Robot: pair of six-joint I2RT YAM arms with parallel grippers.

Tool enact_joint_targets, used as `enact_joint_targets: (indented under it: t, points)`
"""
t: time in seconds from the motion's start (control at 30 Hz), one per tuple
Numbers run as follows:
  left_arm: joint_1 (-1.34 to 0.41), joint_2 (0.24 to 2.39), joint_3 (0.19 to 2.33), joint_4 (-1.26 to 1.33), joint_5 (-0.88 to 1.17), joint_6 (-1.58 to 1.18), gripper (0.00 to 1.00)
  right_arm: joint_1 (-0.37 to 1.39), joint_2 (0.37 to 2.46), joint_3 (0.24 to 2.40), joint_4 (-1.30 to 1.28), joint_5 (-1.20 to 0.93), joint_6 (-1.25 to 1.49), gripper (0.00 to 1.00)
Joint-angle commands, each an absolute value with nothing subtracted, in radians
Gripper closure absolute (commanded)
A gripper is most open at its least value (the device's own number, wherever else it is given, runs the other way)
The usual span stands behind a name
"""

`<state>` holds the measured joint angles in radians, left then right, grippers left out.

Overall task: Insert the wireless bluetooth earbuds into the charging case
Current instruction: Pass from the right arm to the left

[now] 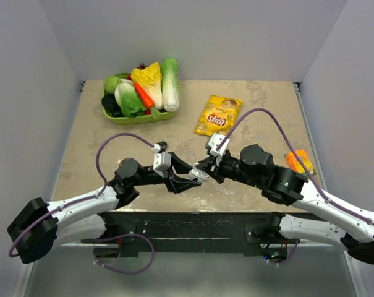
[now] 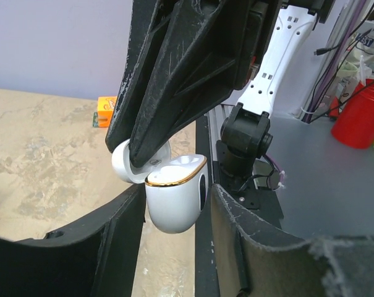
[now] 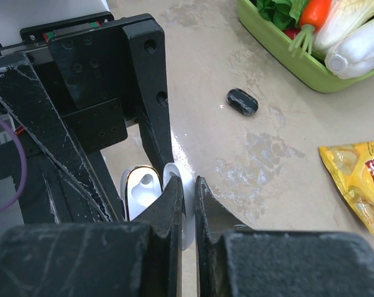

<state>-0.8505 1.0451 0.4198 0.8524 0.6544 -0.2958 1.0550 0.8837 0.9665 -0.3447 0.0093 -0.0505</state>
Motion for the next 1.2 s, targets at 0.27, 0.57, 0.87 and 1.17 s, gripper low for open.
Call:
enact_joint_targets:
  t: [0.27, 0.57, 0.87, 1.17]
  points:
    - [-0.85, 1.035, 0.433, 0.927, 0.664, -0.322, 0.43, 1.06, 0.881, 0.994, -0.308, 0.003, -0.04, 1.0]
    - [-0.85, 1.039, 0.433, 0.94, 0.67, -0.334, 0.45, 1.06, 0.881, 0.991, -0.304, 0.003, -0.037, 1.0]
    - [-0.85, 1.069, 0.437, 0.963, 0.695, -0.344, 0.59, 1.06, 0.881, 0.986, -0.302, 0.003, -0.032, 1.0]
    - [-0.85, 1.078, 0.426, 0.988, 0.701, -0.356, 0.8, 1.06, 0.881, 0.985, -0.301, 0.003, -0.025, 1.0]
